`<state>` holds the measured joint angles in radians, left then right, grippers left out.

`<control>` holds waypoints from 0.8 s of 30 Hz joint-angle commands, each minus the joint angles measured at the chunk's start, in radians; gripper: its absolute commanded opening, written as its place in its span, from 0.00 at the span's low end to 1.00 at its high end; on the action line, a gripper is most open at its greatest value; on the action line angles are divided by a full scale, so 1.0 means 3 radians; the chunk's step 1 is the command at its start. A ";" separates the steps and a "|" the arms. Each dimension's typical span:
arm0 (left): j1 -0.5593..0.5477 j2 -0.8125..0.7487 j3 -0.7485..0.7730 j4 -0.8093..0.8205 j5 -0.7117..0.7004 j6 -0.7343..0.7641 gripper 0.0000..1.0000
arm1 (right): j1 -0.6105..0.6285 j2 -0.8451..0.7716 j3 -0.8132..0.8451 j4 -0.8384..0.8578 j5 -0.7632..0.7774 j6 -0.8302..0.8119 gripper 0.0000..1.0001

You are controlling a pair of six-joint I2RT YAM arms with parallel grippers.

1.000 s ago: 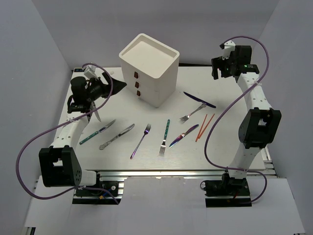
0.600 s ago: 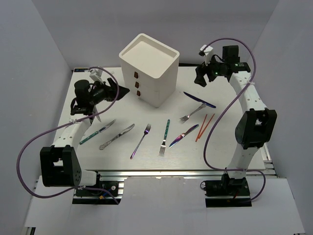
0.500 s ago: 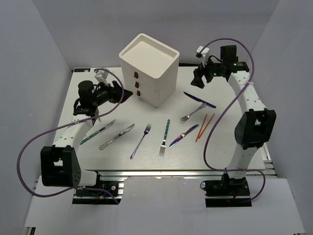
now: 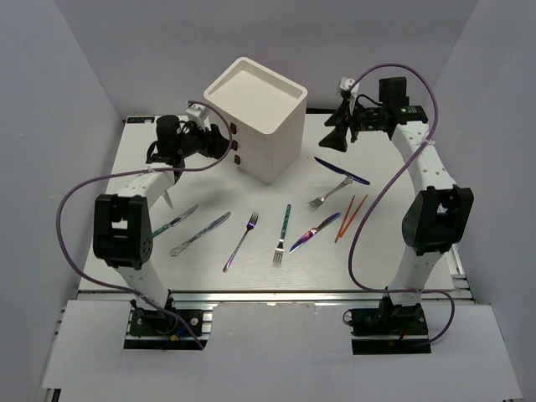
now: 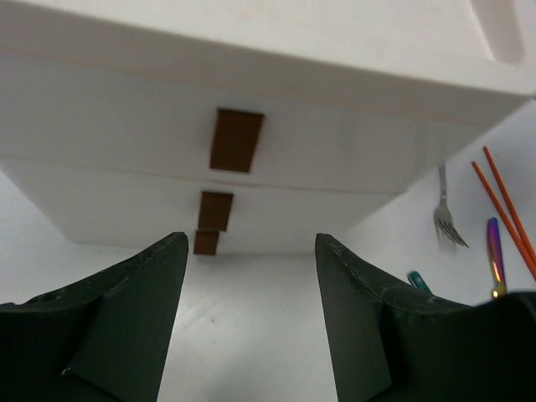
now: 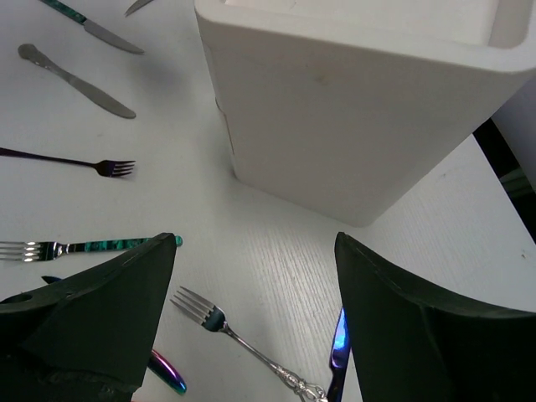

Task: Sort the eating utensils into containers

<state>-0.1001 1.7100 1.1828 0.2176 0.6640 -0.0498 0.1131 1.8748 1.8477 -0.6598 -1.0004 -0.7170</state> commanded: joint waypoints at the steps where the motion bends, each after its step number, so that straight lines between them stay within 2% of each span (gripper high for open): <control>1: -0.0060 0.0170 0.0367 0.0072 -0.0009 0.0130 0.73 | -0.0009 -0.0037 0.0089 0.0190 -0.0163 0.0130 0.83; 6: -0.0147 0.0420 0.0705 0.0072 -0.0081 0.0110 0.70 | -0.0019 -0.0057 0.0044 0.0200 -0.0163 0.0130 0.83; 11: -0.0239 0.0559 0.0828 0.0072 -0.0269 0.0084 0.67 | -0.0039 -0.0052 0.0043 0.0251 -0.0183 0.0191 0.83; 14: -0.0264 0.0600 0.0879 0.0052 -0.0367 0.0023 0.55 | -0.0050 -0.0047 0.0028 0.0277 -0.0198 0.0227 0.83; 17: -0.0270 0.0579 0.0864 0.0031 -0.0484 -0.0008 0.32 | -0.0055 -0.0052 0.0013 0.0277 -0.0224 0.0242 0.83; 18: -0.0270 0.0564 0.0854 0.0016 -0.0510 -0.0008 0.19 | -0.0055 -0.0052 0.0003 0.0282 -0.0229 0.0242 0.83; 21: -0.0270 0.0462 0.0762 0.0016 -0.0628 0.0023 0.00 | -0.0055 -0.0062 -0.0023 0.0277 -0.0229 0.0248 0.83; 24: -0.0270 0.0298 0.0609 0.0016 -0.0710 0.0053 0.00 | -0.0055 -0.0067 -0.0049 0.0261 -0.0219 0.0247 0.82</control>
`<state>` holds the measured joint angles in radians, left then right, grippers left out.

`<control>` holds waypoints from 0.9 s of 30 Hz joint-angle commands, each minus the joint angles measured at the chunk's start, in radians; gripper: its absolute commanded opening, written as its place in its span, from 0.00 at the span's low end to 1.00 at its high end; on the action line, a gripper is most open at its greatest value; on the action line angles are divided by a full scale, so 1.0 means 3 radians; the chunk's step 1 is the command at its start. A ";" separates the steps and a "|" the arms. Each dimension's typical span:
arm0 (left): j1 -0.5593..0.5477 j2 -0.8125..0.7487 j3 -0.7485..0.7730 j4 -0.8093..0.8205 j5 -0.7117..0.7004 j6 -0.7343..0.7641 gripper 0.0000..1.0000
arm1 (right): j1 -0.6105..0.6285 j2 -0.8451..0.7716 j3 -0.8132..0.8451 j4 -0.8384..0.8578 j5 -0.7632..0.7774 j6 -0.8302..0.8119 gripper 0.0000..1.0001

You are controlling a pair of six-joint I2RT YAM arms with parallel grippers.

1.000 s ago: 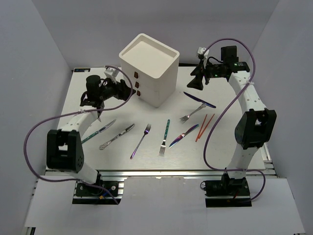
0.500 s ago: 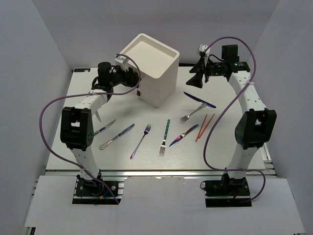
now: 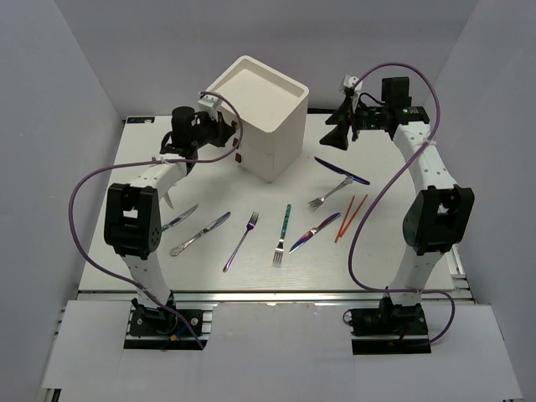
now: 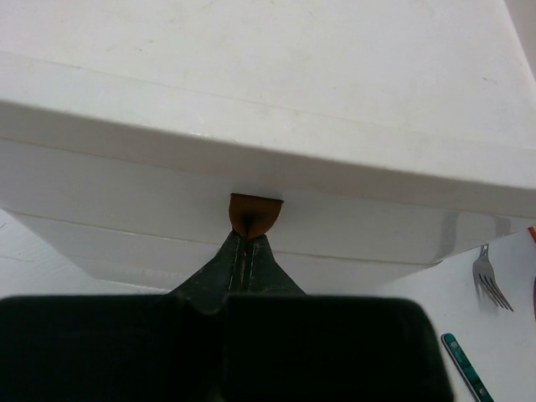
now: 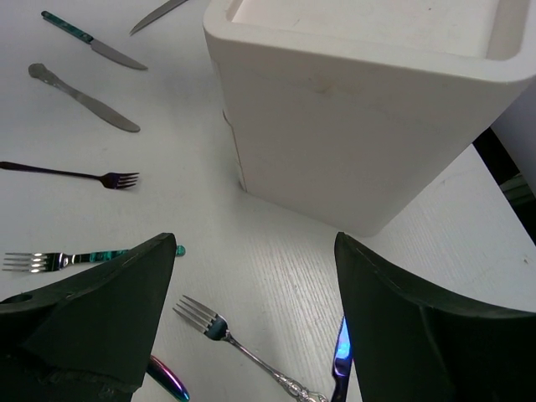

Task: Sort the eating utensils into containers

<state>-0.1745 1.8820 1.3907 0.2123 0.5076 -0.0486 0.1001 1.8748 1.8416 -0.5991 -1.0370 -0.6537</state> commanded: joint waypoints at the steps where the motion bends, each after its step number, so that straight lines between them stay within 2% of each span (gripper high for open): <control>1: -0.0022 -0.0331 -0.0181 0.0029 -0.0204 0.0085 0.00 | -0.0012 -0.0072 -0.0038 0.0054 -0.0097 0.0026 0.83; 6: -0.0017 -0.0821 -0.0570 -0.0084 -0.0250 0.0147 0.00 | 0.0014 -0.0083 -0.0069 -0.0195 -0.0153 -0.0208 0.82; 11: -0.0017 -0.1394 -0.1086 -0.0186 -0.0377 0.0147 0.00 | 0.0106 -0.0108 -0.0084 -0.0635 -0.0184 -0.0775 0.83; 15: -0.0017 -0.1850 -0.1520 -0.0288 -0.0480 0.0091 0.00 | 0.0218 -0.0113 -0.0115 -0.1075 -0.0220 -0.1582 0.83; 18: -0.0017 -0.2090 -0.1649 -0.0385 -0.0516 0.0070 0.00 | 0.0382 -0.0093 -0.0115 -0.1504 -0.0149 -0.2124 0.83; 19: -0.0017 -0.2126 -0.1690 -0.0416 -0.0526 0.0045 0.00 | 0.0433 -0.0073 -0.0130 -0.1764 -0.0108 -0.2567 0.83; 21: -0.0017 -0.2203 -0.1711 -0.0472 -0.0551 0.0024 0.00 | 0.0606 -0.0057 -0.0151 -0.2016 0.0036 -0.3050 0.84; 22: -0.0017 -0.2223 -0.1721 -0.0477 -0.0567 -0.0006 0.12 | 0.0663 -0.0047 -0.0202 -0.2113 0.0087 -0.3447 0.84; 23: -0.0017 -0.2254 -0.1731 -0.0472 -0.0587 -0.0022 0.26 | 0.0775 -0.0042 -0.0227 -0.2220 0.0133 -0.3598 0.84; 25: -0.0011 -0.2270 -0.1741 -0.0452 -0.0643 -0.0073 0.43 | 0.0883 -0.0011 -0.0284 -0.2272 0.0245 -0.3899 0.83; 27: -0.0017 -0.2285 -0.1736 -0.0426 -0.0715 -0.0154 0.54 | 0.1021 0.0025 -0.0309 -0.2349 0.0332 -0.4099 0.83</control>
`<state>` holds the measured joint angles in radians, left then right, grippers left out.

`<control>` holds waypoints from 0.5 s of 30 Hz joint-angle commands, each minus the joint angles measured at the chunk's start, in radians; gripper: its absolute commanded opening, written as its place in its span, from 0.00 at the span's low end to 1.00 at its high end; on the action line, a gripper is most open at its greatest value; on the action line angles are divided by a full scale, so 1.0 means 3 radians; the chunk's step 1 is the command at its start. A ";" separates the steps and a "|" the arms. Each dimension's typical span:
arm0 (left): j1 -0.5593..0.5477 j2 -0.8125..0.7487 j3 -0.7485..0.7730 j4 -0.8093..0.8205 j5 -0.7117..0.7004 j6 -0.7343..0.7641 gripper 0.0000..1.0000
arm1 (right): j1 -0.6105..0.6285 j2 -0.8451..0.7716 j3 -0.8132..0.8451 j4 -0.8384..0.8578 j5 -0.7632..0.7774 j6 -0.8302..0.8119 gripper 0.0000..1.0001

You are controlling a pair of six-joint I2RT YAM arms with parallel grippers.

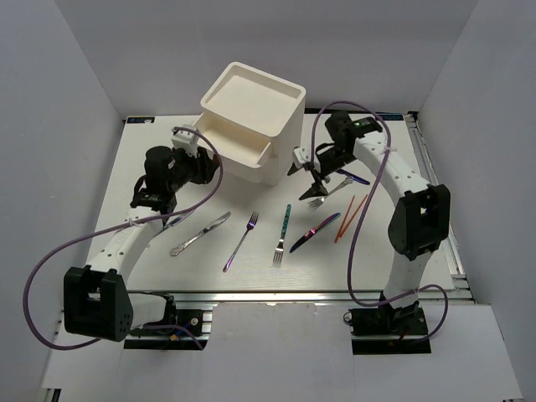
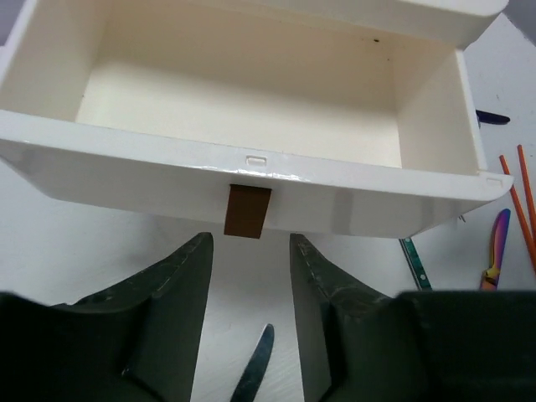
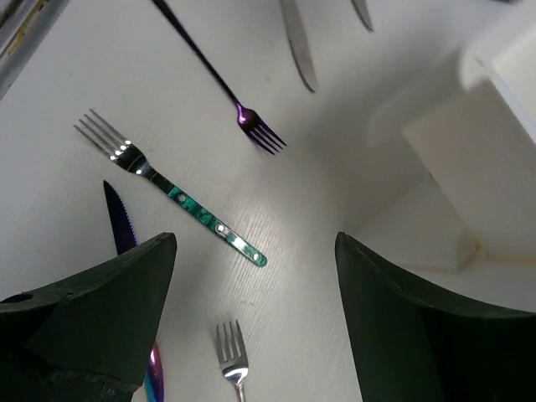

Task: Sort the eating utensils into containers

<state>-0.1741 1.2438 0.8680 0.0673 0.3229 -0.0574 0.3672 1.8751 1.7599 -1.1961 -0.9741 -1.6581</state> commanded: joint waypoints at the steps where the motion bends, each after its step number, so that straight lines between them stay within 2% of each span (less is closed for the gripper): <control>1: -0.0018 -0.0163 0.0026 0.0057 -0.0115 -0.0161 0.62 | 0.0232 0.0049 -0.0073 -0.0364 0.0194 -0.0899 0.82; 4: -0.0018 -0.0198 0.0067 0.0016 -0.0146 -0.0207 0.69 | 0.0422 0.0090 -0.0170 -0.0364 0.0317 -0.1150 0.80; 8: -0.0018 -0.0331 0.0174 -0.0295 -0.0207 -0.0208 0.79 | 0.0596 0.0131 -0.0486 -0.0370 0.0597 -0.1631 0.70; 10: -0.0018 -0.0459 0.0215 -0.0550 -0.0324 -0.0223 0.81 | 0.0653 0.0146 -0.0594 -0.0262 0.0680 -0.1632 0.69; 15: -0.0008 -0.0725 0.0384 -0.1052 -0.0494 -0.0361 0.94 | 0.0765 0.0253 -0.0768 0.0049 0.0946 -0.1479 0.64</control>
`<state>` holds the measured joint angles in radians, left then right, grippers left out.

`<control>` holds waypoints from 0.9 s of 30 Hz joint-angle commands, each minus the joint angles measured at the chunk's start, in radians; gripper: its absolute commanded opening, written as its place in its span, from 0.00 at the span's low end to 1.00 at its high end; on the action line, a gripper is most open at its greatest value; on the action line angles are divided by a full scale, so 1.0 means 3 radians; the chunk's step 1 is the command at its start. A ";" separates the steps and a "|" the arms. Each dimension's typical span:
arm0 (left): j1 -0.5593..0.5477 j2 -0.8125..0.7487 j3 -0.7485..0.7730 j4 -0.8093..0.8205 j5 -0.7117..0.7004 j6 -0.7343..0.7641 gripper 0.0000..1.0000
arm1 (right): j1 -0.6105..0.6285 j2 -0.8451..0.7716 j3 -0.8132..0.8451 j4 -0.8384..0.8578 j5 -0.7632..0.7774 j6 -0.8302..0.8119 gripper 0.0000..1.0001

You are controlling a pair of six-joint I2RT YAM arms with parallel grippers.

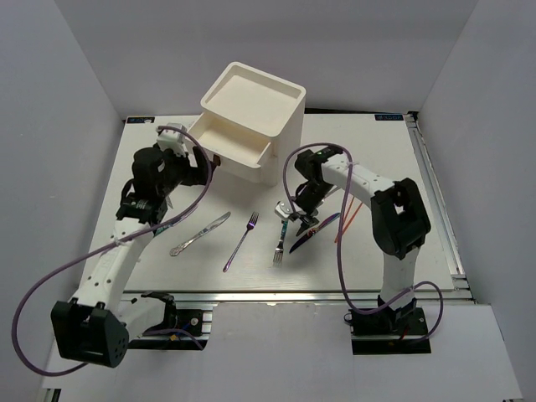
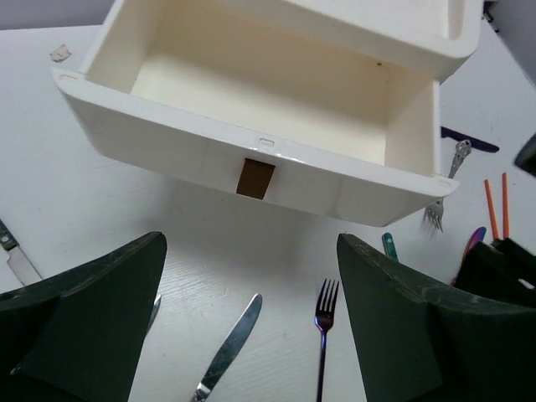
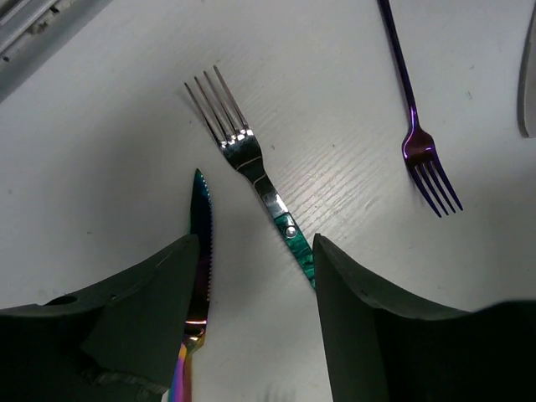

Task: Sort the eating utensils into containers

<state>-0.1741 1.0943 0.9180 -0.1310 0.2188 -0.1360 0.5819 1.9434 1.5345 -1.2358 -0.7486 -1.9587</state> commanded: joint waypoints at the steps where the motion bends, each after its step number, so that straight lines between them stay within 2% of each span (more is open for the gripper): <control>1: -0.0008 -0.0277 0.0263 -0.0574 -0.0131 -0.0104 0.94 | 0.0090 0.0066 -0.0012 0.0228 0.0210 -0.0431 0.63; 7: -0.0002 -0.0406 0.0504 -0.1004 -0.0075 -0.0344 0.95 | 0.0243 0.0445 0.0243 0.0376 0.0271 -0.0221 0.62; 12: -0.0002 -0.0503 0.0402 -0.1087 0.0078 -0.0538 0.95 | 0.0320 0.0756 0.0453 0.0387 0.0532 -0.0200 0.62; 16: -0.0002 -0.0528 0.0345 -0.1087 0.0171 -0.0605 0.96 | 0.0336 0.0890 0.0591 0.0290 0.0716 -0.0205 0.57; 21: 0.0003 -0.0564 0.0299 -0.1092 0.0145 -0.0574 0.96 | 0.0336 0.0854 0.0459 0.0192 0.0971 -0.0302 0.51; 24: 0.0003 -0.0569 0.0253 -0.1087 0.0160 -0.0564 0.96 | 0.0336 0.0844 0.0387 0.0248 0.1064 -0.0257 0.45; 26: 0.0003 -0.0564 0.0213 -0.1097 0.0227 -0.0574 0.96 | 0.0336 0.0890 0.0412 0.0304 0.1059 -0.0150 0.36; 27: 0.0003 -0.0559 0.0187 -0.1092 0.0257 -0.0630 0.96 | 0.0336 0.0905 0.0448 0.0366 0.1043 -0.0038 0.28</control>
<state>-0.1741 0.9482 0.9947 -0.4480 0.2592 -0.3023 0.6865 2.1986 1.6775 -1.1587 -0.5362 -1.9720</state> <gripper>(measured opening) 0.958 0.325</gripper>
